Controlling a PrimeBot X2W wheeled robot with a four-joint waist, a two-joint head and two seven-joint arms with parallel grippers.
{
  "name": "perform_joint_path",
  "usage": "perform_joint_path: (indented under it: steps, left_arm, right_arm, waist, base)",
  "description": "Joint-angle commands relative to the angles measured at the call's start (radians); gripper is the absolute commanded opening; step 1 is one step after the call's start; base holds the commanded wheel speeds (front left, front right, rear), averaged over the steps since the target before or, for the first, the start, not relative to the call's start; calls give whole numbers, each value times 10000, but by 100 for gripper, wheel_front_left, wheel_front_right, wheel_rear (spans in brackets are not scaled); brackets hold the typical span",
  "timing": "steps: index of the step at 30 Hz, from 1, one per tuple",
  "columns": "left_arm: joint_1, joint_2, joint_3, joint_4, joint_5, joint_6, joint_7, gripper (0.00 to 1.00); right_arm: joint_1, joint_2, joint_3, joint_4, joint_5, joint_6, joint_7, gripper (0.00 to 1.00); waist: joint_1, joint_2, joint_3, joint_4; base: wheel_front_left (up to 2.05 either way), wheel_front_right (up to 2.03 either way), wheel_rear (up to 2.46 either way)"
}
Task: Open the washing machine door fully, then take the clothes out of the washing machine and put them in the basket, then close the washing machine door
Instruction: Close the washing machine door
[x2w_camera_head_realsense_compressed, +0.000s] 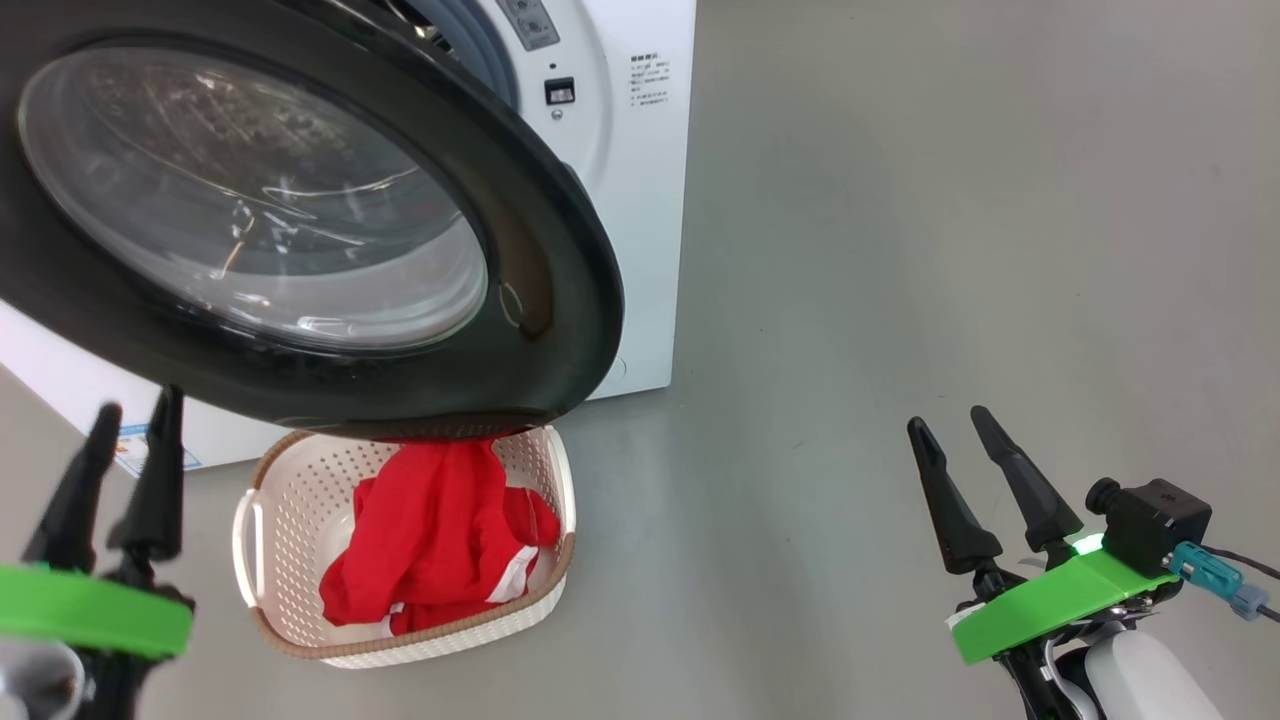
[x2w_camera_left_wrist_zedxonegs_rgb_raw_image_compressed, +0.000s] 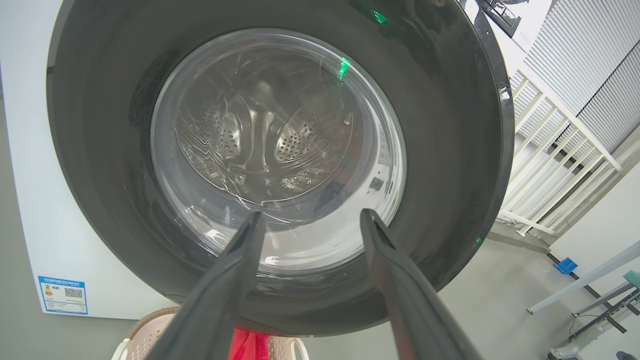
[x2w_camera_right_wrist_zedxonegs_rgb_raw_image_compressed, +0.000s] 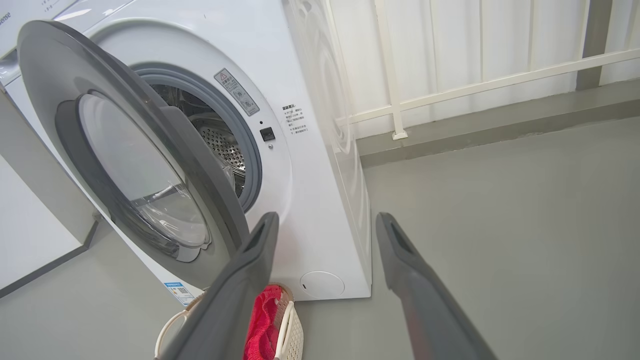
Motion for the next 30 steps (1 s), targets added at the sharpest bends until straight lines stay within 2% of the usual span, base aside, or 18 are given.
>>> perform_joint_path:
  steps: [1,18,30]
  left_arm:
    - [-100,269,363,-224,181,-61,-170,100]
    - [1185,-214,-326,597,2377,56,-2800,100]
    - [1787,-597,-188,402,3344,308,-3241,100]
  right_arm:
    - [-23,-117,240,-253,-105,16,-48,100]
    - [-17,-287,382,-161,-36,16,-48,100]
    - [13,-341,342,-257,12,16,-48,100]
  waist:
    - [-1,-1,-11,8]
    - [-1,-1,-208,157]
    - [-1,-1,-219,214]
  base:
    - [0,0,0]
    - [0,0,0]
    - [0,0,0]
